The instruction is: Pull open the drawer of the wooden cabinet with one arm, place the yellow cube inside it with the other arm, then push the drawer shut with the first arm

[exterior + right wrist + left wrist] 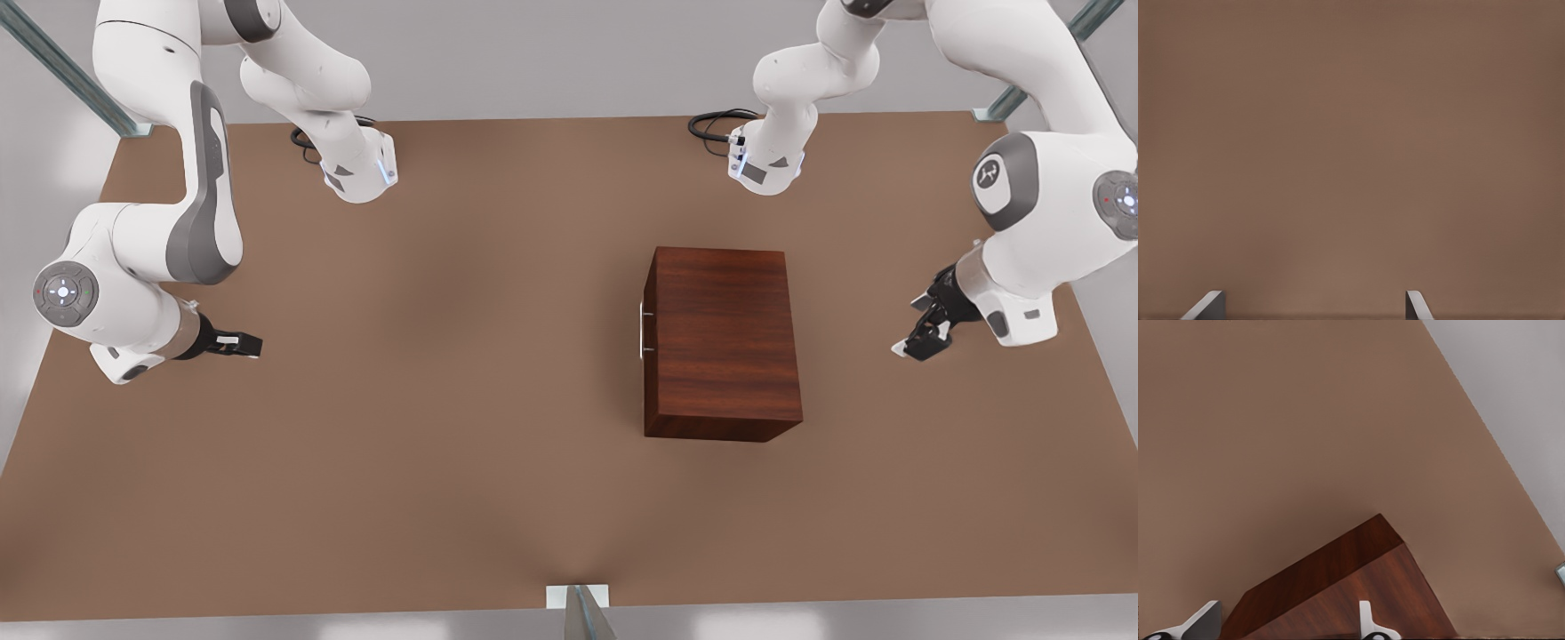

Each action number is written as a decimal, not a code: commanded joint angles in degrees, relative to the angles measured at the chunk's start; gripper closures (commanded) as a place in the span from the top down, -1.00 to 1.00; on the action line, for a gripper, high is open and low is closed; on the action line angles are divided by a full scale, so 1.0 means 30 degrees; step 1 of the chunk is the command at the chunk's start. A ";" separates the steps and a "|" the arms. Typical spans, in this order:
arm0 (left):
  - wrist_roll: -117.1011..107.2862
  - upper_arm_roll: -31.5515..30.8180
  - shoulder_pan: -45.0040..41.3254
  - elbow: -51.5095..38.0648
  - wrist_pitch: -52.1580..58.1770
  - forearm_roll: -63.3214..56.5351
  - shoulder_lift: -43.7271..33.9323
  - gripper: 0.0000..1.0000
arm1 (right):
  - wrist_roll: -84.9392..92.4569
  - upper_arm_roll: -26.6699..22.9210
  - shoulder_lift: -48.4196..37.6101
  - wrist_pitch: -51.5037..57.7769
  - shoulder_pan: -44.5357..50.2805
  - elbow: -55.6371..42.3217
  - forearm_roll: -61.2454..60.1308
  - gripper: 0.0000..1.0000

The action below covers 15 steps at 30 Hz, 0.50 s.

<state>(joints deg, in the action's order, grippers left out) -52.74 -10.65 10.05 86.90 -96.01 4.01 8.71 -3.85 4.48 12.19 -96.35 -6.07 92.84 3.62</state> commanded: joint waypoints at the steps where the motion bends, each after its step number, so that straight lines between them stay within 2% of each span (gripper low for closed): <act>1: 1.9485 -0.0053 -0.0128 0.0008 -0.0398 0.0157 -0.0062 1.00 | 0.0169 0.0001 -0.0020 0.0007 0.0003 -0.0009 -0.0036 1.00; 15: 1.9163 -0.0024 -0.0128 0.0009 0.0071 0.0128 -0.0121 1.00 | 0.0169 0.0001 -0.0020 0.0007 0.0003 -0.0009 -0.0036 1.00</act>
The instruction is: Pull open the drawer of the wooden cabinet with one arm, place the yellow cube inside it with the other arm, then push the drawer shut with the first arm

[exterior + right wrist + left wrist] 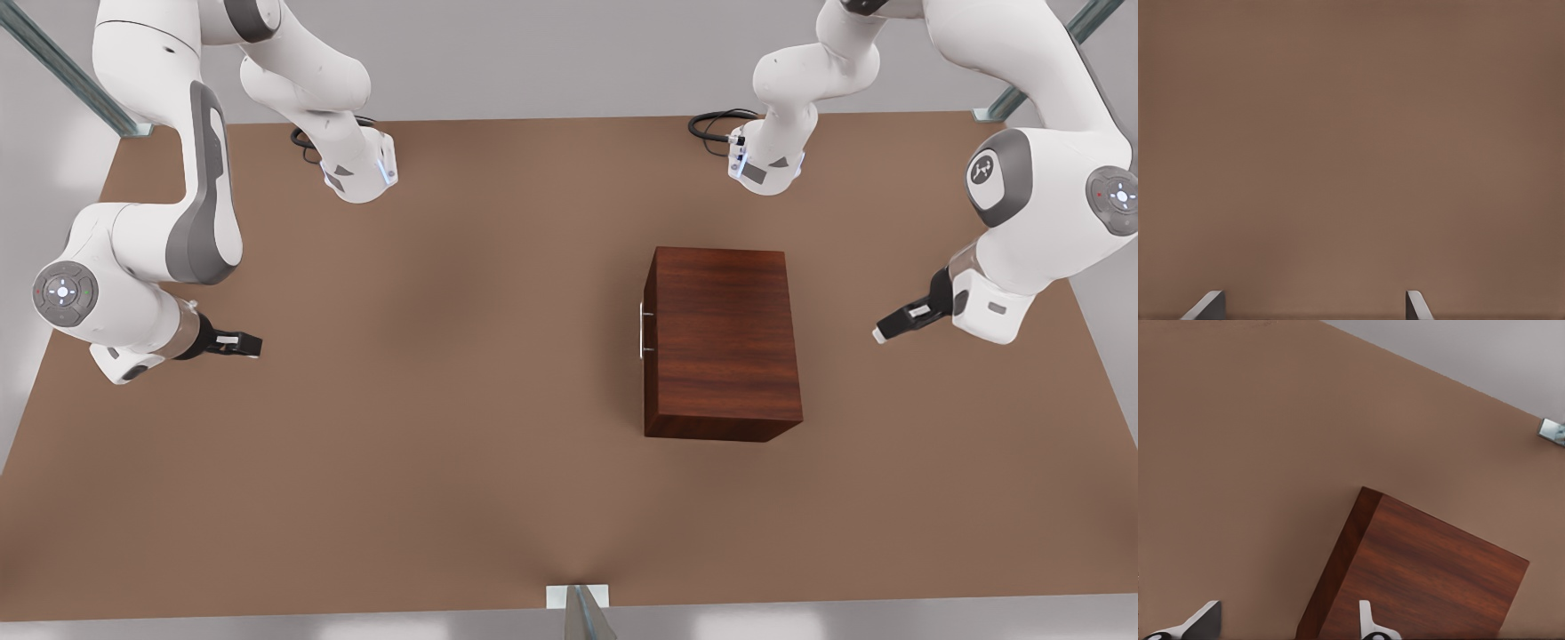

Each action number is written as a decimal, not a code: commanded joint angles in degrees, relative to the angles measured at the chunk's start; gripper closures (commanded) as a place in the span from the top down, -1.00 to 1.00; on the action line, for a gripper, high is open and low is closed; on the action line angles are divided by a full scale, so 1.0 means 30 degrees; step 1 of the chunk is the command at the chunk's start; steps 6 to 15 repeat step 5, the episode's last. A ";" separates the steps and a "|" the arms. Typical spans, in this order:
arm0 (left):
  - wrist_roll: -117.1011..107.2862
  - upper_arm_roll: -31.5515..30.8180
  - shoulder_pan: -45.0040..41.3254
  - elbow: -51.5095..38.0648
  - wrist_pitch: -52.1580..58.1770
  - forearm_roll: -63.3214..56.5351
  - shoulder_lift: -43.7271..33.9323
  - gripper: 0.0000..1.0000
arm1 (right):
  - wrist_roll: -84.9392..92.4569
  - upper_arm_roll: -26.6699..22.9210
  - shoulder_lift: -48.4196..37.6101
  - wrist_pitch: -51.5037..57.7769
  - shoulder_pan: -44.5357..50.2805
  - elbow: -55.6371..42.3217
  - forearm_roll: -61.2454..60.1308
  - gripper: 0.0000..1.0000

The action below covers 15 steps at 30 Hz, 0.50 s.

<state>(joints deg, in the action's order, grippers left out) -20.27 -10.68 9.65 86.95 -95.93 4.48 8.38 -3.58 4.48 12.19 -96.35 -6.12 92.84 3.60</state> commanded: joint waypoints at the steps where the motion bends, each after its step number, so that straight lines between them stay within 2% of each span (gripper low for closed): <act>1: 0.8310 -0.0013 0.0006 -0.0010 0.0043 -0.0030 -0.0009 1.00 | 0.0081 0.0001 -0.0020 0.0007 -0.0012 -0.0009 -0.0027 1.00; 15: 0.8310 -0.0013 0.0006 -0.0010 0.0043 -0.0030 -0.0009 1.00 | 0.0081 0.0001 -0.0020 0.0007 0.0018 -0.0009 0.0002 1.00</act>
